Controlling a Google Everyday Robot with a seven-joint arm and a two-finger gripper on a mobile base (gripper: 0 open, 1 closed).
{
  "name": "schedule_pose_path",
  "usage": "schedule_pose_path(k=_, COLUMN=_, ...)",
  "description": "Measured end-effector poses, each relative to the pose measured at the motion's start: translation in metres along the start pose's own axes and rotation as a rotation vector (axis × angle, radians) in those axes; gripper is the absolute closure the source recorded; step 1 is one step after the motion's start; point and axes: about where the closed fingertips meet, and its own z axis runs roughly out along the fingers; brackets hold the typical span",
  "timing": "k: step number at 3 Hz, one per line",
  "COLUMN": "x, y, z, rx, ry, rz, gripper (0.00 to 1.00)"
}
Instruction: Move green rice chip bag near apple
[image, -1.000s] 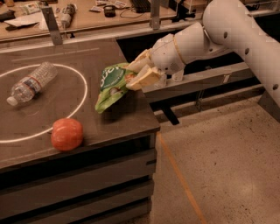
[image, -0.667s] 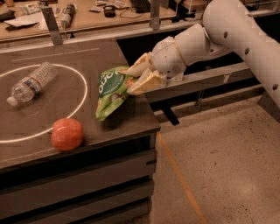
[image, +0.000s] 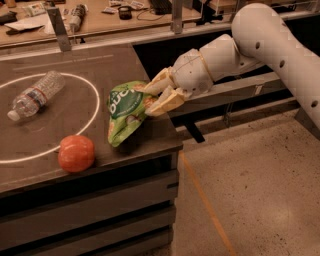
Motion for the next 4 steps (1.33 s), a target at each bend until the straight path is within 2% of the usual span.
schedule_pose_path(k=1, x=0.0007, y=0.0075, z=0.0033, rx=-0.024, ry=-0.020, rz=-0.012, gripper=1.00)
schedule_pose_path(k=2, x=-0.0001, y=0.0073, z=0.0054, rx=-0.026, ry=-0.021, rz=-0.013, gripper=0.83)
schedule_pose_path(k=3, x=-0.0011, y=0.0075, z=0.0084, rx=-0.032, ry=-0.024, rz=-0.015, gripper=0.51)
schedule_pose_path(k=4, x=-0.0017, y=0.0076, z=0.0101, rx=-0.035, ry=-0.025, rz=-0.015, gripper=0.30)
